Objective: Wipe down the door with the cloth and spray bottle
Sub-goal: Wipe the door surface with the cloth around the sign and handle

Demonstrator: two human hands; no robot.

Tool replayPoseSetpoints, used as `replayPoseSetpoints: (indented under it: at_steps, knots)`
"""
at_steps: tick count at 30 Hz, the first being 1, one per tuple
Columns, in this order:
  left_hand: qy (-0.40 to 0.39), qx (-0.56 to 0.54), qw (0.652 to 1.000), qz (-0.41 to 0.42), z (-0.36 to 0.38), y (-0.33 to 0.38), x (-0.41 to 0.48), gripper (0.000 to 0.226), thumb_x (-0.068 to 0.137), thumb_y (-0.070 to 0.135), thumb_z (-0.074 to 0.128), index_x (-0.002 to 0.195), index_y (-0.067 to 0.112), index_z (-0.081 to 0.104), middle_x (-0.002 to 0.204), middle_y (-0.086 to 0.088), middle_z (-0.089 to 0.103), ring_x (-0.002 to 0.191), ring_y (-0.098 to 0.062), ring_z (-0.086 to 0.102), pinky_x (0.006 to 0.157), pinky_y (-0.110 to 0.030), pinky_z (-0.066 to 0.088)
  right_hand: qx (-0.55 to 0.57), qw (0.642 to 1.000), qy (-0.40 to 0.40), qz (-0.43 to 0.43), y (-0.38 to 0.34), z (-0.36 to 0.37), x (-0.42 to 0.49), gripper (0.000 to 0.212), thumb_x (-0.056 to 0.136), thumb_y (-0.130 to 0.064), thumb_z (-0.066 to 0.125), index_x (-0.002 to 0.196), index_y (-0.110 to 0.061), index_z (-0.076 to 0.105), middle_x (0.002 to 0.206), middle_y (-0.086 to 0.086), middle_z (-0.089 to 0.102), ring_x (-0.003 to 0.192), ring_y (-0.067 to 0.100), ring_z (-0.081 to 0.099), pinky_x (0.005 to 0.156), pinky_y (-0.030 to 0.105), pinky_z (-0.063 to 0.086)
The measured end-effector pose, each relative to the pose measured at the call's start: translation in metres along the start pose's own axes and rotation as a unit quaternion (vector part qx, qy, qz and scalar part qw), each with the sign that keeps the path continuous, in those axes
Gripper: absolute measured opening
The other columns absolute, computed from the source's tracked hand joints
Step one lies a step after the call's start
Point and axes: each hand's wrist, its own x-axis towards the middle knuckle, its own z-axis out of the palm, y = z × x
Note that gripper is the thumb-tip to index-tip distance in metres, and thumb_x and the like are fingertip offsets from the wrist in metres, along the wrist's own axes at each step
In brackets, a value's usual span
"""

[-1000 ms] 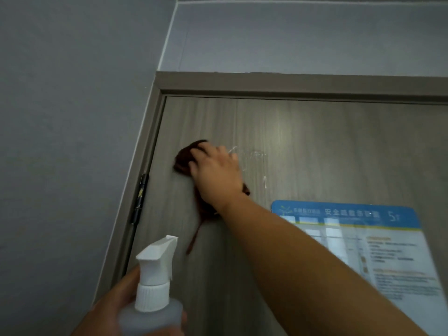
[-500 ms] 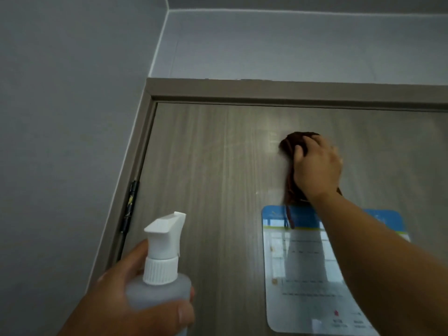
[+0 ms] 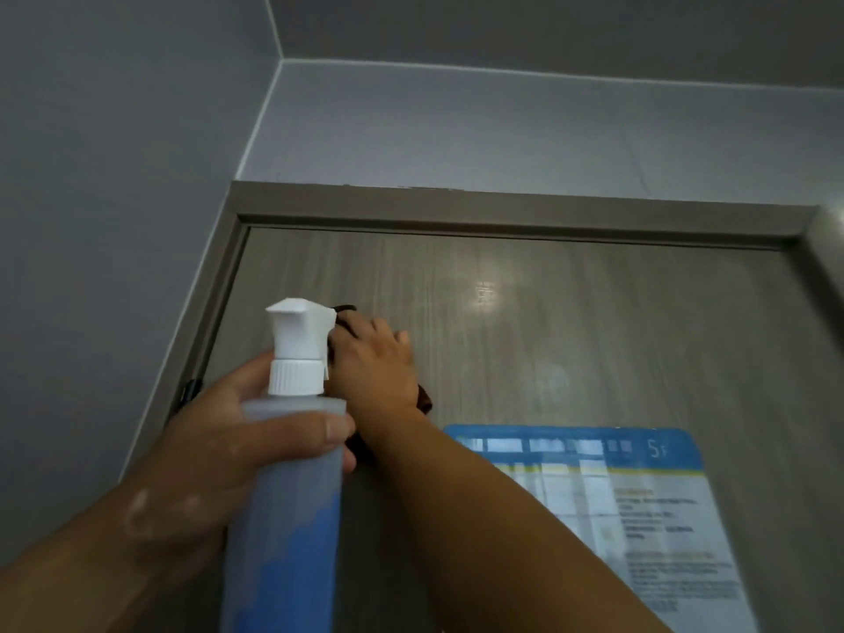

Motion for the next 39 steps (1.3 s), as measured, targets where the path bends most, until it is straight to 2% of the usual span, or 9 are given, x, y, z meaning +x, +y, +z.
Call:
replayPoseSetpoints:
  at_steps: [5,9,18,22,27,30,33,36,39]
  knots:
    - [0.033,-0.014,0.999,-0.015,-0.007,0.002,0.010,0.080,0.007,0.042,0.095,0.081,0.018,0.072,0.077,-0.020,0.072,0.062,-0.033,0.071,0.056,-0.041,0.059,-0.025,0.996,0.023,0.087,0.061,-0.028,0.001,0.047,0.097,-0.051,0.050,0.137,-0.028,0.061,0.142,-0.004,0.054,0.117,0.023,0.052,0.093,0.042,0.036]
    - [0.034,-0.011,0.999,-0.032,-0.004,-0.011,0.017,0.082,0.010,0.041,0.095,0.083,0.014,0.071,0.077,-0.021,0.070,0.060,-0.033,0.070,0.060,-0.041,0.058,-0.046,0.990,0.024,0.133,0.115,-0.051,-0.004,0.050,0.097,-0.054,0.049,0.140,-0.030,0.058,0.147,-0.007,0.051,0.123,0.021,0.049,0.099,0.042,0.037]
    - [0.009,-0.001,0.999,-0.040,0.026,-0.018,0.036,0.079,0.008,0.044,0.094,0.079,0.017,0.073,0.078,-0.018,0.072,0.060,-0.029,0.071,0.054,-0.038,0.059,-0.059,0.959,0.110,0.253,0.221,-0.103,-0.058,0.047,0.094,-0.048,0.060,0.134,-0.025,0.065,0.139,-0.002,0.060,0.120,0.026,0.057,0.100,0.045,0.042]
    - [-0.005,0.003,0.999,-0.043,0.023,-0.014,0.037,0.084,0.012,0.039,0.095,0.087,0.012,0.069,0.079,-0.019,0.072,0.063,-0.032,0.071,0.052,-0.037,0.058,-0.067,0.945,0.126,0.293,0.220,-0.100,-0.060,0.044,0.097,-0.047,0.052,0.132,-0.022,0.063,0.135,0.000,0.059,0.115,0.024,0.054,0.101,0.044,0.041]
    - [0.005,0.023,0.999,-0.041,0.000,-0.005,0.027,0.079,0.020,0.036,0.095,0.091,0.014,0.068,0.084,-0.020,0.071,0.067,-0.033,0.070,0.055,-0.036,0.056,-0.050,0.971,0.098,0.212,0.146,-0.067,-0.010,0.044,0.099,-0.046,0.049,0.133,-0.021,0.061,0.138,0.002,0.056,0.119,0.023,0.051,0.100,0.042,0.040]
    - [0.020,0.028,0.998,-0.043,-0.016,-0.004,0.018,0.059,0.037,0.025,0.086,0.093,0.017,0.069,0.088,-0.022,0.071,0.070,-0.035,0.070,0.062,-0.040,0.056,-0.043,0.985,0.069,0.152,0.095,-0.044,0.013,0.045,0.101,-0.046,0.047,0.136,-0.022,0.059,0.142,0.001,0.054,0.121,0.024,0.049,0.099,0.040,0.039]
    - [0.038,0.030,0.998,-0.050,-0.030,-0.008,0.006,0.054,0.043,0.024,0.083,0.095,0.018,0.068,0.089,-0.024,0.068,0.071,-0.036,0.070,0.068,-0.044,0.056,-0.040,0.996,0.036,0.078,0.045,-0.019,0.026,0.044,0.102,-0.047,0.046,0.137,-0.023,0.058,0.143,0.000,0.052,0.121,0.024,0.049,0.099,0.040,0.039]
    - [0.064,0.020,0.996,-0.063,-0.043,-0.016,-0.007,0.065,0.036,0.024,0.087,0.097,0.013,0.067,0.088,-0.023,0.069,0.068,-0.035,0.070,0.065,-0.043,0.055,-0.027,1.000,0.011,-0.002,-0.001,0.004,0.013,0.040,0.098,-0.046,0.051,0.130,-0.024,0.064,0.135,-0.002,0.057,0.111,0.025,0.053,0.091,0.041,0.039]
    - [0.079,0.014,0.995,-0.062,-0.049,-0.020,-0.023,0.076,0.019,0.038,0.095,0.089,0.019,0.072,0.083,-0.021,0.072,0.068,-0.035,0.070,0.060,-0.041,0.056,0.011,0.996,-0.021,-0.081,-0.045,0.019,-0.031,0.033,0.094,-0.043,0.057,0.120,-0.025,0.066,0.127,-0.002,0.059,0.101,0.024,0.054,0.083,0.040,0.040]
